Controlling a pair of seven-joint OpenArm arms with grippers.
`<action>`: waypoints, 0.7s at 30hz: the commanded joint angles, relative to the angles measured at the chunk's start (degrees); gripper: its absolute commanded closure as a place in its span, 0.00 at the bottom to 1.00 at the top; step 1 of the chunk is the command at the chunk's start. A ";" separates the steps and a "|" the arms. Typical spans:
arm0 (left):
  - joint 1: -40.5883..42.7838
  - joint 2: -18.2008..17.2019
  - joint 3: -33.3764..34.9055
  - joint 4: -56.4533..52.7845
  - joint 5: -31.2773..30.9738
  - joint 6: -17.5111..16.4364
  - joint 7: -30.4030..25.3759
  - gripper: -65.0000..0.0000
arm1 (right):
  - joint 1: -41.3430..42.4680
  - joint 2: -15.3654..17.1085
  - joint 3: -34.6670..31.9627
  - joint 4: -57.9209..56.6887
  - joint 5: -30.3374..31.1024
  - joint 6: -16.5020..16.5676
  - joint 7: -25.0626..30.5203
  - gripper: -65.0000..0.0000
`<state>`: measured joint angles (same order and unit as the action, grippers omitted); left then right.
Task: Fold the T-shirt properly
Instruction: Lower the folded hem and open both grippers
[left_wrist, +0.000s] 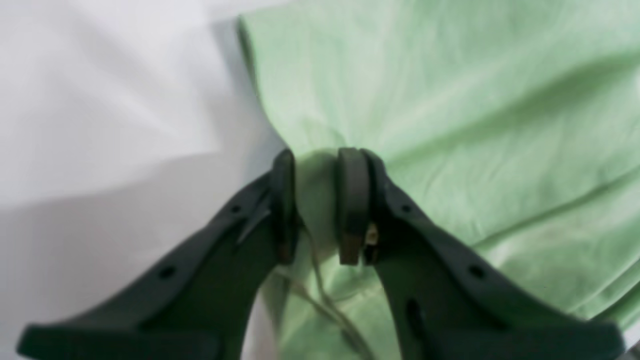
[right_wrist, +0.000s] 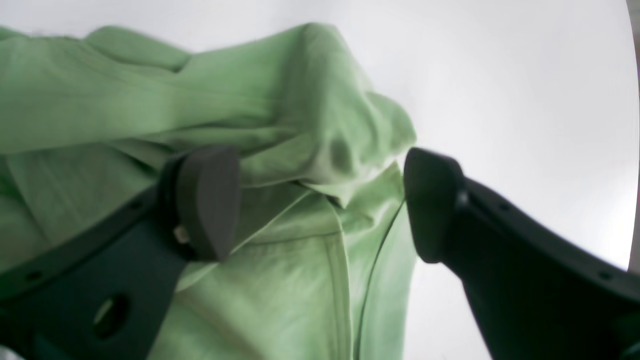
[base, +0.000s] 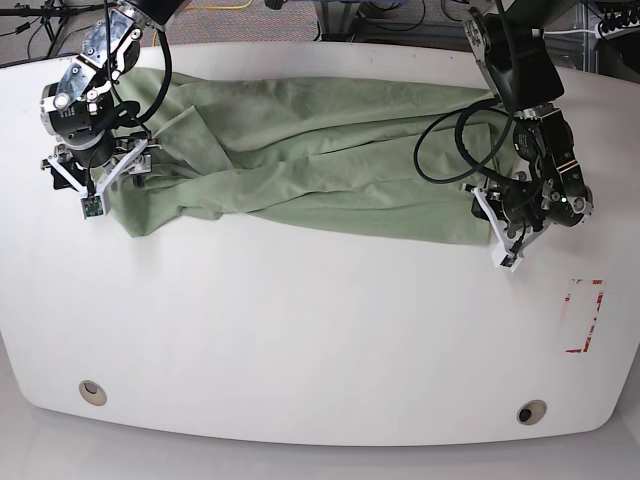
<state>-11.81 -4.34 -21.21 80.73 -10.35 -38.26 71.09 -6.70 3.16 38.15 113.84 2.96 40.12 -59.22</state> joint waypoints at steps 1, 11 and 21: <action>-0.71 -0.54 0.07 6.26 -0.60 -1.74 -0.36 0.83 | 1.20 0.58 0.05 0.93 0.34 -0.12 0.89 0.26; -0.10 -1.51 2.36 11.01 -0.60 -1.74 4.56 0.83 | 1.56 0.58 0.05 0.84 0.34 -0.12 0.89 0.26; -0.01 -2.47 3.32 10.48 -0.42 -1.74 4.47 0.82 | 2.08 0.58 -0.04 0.75 0.34 -0.12 0.89 0.26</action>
<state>-10.63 -6.37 -17.87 90.37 -10.48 -39.94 76.27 -5.61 3.16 38.04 113.82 2.94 40.10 -59.24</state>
